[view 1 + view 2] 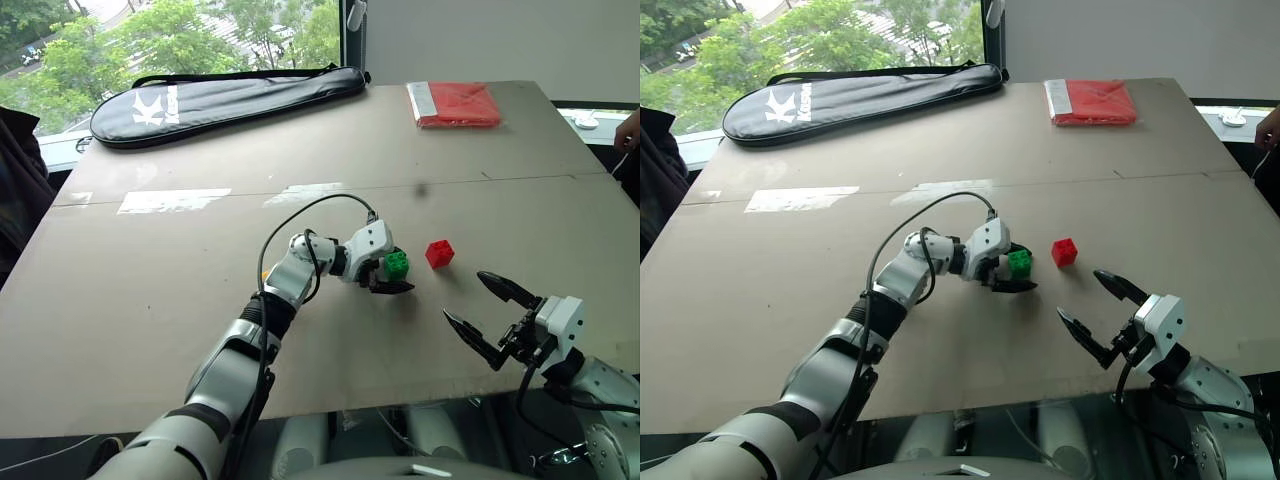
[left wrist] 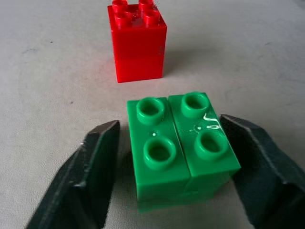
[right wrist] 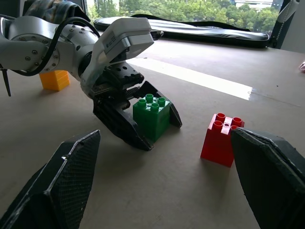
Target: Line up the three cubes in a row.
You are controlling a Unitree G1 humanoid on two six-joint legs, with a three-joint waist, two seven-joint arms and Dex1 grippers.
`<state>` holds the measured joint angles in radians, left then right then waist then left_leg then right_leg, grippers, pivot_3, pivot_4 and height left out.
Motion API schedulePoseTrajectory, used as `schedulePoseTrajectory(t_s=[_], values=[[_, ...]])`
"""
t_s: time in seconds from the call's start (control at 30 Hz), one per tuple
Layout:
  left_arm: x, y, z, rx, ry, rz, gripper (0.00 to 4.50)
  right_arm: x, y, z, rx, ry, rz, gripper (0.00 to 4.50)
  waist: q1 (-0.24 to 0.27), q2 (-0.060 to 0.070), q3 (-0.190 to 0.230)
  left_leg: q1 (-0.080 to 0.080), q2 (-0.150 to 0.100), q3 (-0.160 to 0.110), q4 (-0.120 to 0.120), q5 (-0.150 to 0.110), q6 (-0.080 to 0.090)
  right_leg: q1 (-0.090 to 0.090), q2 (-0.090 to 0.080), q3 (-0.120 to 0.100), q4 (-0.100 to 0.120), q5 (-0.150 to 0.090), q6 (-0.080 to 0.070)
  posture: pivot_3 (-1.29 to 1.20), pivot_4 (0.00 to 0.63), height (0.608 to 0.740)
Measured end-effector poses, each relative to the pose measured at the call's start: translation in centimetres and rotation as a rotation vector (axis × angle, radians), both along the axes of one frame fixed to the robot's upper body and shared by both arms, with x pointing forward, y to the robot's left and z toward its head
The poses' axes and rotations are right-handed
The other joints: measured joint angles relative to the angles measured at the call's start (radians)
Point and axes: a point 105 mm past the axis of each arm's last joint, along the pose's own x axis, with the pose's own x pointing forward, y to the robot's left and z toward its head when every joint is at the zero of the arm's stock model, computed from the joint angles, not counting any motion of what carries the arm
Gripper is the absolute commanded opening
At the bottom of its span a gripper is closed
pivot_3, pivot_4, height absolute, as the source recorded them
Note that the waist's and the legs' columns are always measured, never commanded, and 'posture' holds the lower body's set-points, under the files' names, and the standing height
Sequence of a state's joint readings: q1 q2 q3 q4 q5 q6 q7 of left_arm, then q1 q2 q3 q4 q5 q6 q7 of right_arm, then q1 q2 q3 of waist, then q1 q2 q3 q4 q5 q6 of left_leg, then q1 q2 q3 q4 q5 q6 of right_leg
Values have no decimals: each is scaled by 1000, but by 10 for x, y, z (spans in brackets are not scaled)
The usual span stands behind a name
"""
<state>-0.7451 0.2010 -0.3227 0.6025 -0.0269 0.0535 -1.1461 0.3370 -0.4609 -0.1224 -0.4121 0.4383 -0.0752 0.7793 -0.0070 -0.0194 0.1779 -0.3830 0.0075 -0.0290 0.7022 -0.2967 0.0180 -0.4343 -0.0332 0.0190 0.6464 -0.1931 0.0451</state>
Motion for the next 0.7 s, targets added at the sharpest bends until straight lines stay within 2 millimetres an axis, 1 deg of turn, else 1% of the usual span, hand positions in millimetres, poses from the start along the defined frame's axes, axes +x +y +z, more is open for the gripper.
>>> schedulePoseTrajectory(t_s=[0.17,0.23,0.3,0.33,0.37,0.4,0.43,0.5,0.53,0.6,0.7], values=[[6,5,3,-2,-4,29,4483,0,0,0,-6,-1,-1,4500,-3,0,0,0,0,0,0,0,0,0,0,0,0,0,0,0,150,701],[6,12,9,-20,8,17,4483,0,0,0,-7,-3,0,4500,-6,0,0,0,0,0,0,0,0,-1,0,0,0,0,0,0,150,701],[2,26,32,-56,-18,-20,4483,0,1,0,-7,-4,4,4500,-7,0,0,0,1,0,0,0,0,-1,0,0,1,0,0,0,150,701],[0,30,39,-67,-20,-33,4483,0,1,0,-7,-6,7,4500,-7,0,0,0,1,0,0,0,0,-1,0,0,1,0,0,0,150,701],[-7,39,49,-84,-10,-59,4483,0,2,1,-8,-8,14,4500,-7,0,0,0,1,0,0,0,0,-1,1,0,1,0,0,0,150,701],[-14,46,55,-84,3,-82,4483,0,3,1,-11,-12,23,4500,-8,1,0,0,1,0,0,0,0,-1,1,0,1,0,-1,0,150,701],[-19,53,58,-84,17,-98,4483,0,4,2,-14,-15,30,4500,-6,1,0,0,2,0,0,0,0,-1,1,0,1,-1,-1,0,150,701],[-27,64,60,-73,32,-104,4483,2,6,4,-13,-27,44,4500,-5,1,0,0,1,0,0,0,0,-1,1,0,1,-1,-1,0,150,701],[-31,74,59,-56,30,-95,4483,3,9,7,-13,-39,60,4500,-5,1,0,1,1,0,0,0,0,-1,0,0,1,-1,-1,0,150,701],[-35,82,60,-52,22,-72,4483,5,12,8,-14,-46,75,4500,-4,1,0,1,1,0,0,0,0,-1,0,0,1,-1,-1,0,150,701],[-44,107,71,-88,-9,28,4483,9,17,16,-8,-70,120,4500,-8,2,0,1,3,-1,0,0,0,-1,1,2,1,-1,-1,0,150,701]])
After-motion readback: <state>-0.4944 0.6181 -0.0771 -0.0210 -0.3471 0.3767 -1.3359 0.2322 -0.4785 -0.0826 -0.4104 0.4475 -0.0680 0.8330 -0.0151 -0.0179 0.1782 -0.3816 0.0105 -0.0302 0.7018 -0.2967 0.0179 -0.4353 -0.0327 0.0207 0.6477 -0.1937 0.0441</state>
